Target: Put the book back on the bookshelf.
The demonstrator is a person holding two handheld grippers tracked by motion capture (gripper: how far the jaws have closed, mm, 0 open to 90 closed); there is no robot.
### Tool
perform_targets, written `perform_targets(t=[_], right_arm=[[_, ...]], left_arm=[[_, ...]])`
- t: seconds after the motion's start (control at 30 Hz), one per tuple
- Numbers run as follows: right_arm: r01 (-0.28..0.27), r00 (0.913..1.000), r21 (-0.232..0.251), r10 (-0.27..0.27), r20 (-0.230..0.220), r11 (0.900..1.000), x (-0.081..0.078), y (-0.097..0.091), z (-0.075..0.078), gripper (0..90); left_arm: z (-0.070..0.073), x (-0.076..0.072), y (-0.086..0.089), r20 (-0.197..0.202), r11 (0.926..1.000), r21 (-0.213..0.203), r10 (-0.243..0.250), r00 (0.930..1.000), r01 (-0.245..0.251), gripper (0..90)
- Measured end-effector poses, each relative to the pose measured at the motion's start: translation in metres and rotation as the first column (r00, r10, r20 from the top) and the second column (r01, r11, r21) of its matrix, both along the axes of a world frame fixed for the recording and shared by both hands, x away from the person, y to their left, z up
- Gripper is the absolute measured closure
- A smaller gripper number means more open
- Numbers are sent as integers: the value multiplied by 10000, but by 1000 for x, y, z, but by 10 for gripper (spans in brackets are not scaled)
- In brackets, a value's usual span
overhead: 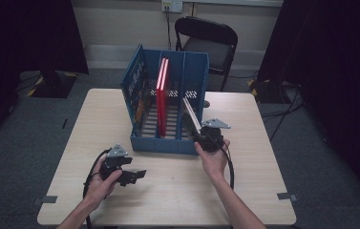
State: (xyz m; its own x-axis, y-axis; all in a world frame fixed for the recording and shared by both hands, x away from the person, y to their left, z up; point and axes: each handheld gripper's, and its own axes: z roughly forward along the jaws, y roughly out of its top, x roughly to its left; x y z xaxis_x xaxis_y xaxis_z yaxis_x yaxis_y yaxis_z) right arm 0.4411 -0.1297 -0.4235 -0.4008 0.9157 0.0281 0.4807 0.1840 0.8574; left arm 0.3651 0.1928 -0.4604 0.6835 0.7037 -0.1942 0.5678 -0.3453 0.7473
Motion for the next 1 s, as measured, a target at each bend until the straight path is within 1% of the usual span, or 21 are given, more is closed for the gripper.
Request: perform_targets(t=[0.03,0.1,0.2,0.23,0.27,0.43,0.53,0.57,0.6,0.63,0.7,0.73,0.8,0.87,0.93,0.97,1.0], right_arm=[[0,10000,0,0,0,10000,0,0,0,698],[39,10000,-152,-39,-2,9999,-2,1,-1,716],[226,9997,-493,-225,34,9985,1,7,0,735],[226,9997,-493,-225,34,9985,1,7,0,735],[406,9992,-452,-407,2,9982,6,7,0,743],[586,9982,-425,-591,-108,9974,17,9,1,746],[765,9969,-520,-772,-135,9957,28,15,2,744],[765,9969,-520,-772,-135,9957,28,15,2,744],[828,9963,-492,-838,-184,9953,33,18,2,736],[828,9963,-492,-838,-184,9953,33,18,2,736],[731,9970,-533,-744,-226,9959,39,21,2,719],[630,9979,-730,-641,-130,9953,42,24,1,706],[569,9982,-654,-580,-144,9962,43,24,1,700],[345,9993,-470,-350,-105,9983,41,21,-1,684],[253,9996,-468,-259,-117,9986,39,19,-1,673],[149,9997,-447,-159,-211,9989,37,17,-2,641],[53,9996,-465,-65,-259,9989,31,13,-4,633]], left_arm=[[0,0,0,0,10000,0,0,10000,0,183],[0,0,-1,-48,10000,-2,-1,10000,1,182],[-1,1,-2,-80,10000,7,0,10000,0,187],[-1,1,-2,-103,10000,42,-41,9999,41,187],[-1,1,-2,-90,10000,59,-44,10000,44,187],[-2,2,-2,-136,10000,40,-61,9999,62,187],[-2,2,-2,-159,9999,68,-78,9998,79,187],[-2,2,-2,-159,9999,68,-78,9998,79,187],[-2,2,-2,-158,9999,38,-95,9998,96,187],[-2,2,-2,-158,9999,38,-95,9998,96,187],[-2,2,-2,-179,10000,42,-78,9998,79,187],[-2,1,-2,-160,9999,62,-95,9998,96,187],[-2,1,-2,-150,9999,43,-92,9998,93,187],[-2,1,-1,-151,10000,-51,-49,9999,48,187],[-2,1,0,-148,10000,-54,-63,9999,63,187],[-2,1,0,-161,10000,-58,-46,9999,45,188],[-2,1,0,-173,10000,-55,-39,9998,38,189]])
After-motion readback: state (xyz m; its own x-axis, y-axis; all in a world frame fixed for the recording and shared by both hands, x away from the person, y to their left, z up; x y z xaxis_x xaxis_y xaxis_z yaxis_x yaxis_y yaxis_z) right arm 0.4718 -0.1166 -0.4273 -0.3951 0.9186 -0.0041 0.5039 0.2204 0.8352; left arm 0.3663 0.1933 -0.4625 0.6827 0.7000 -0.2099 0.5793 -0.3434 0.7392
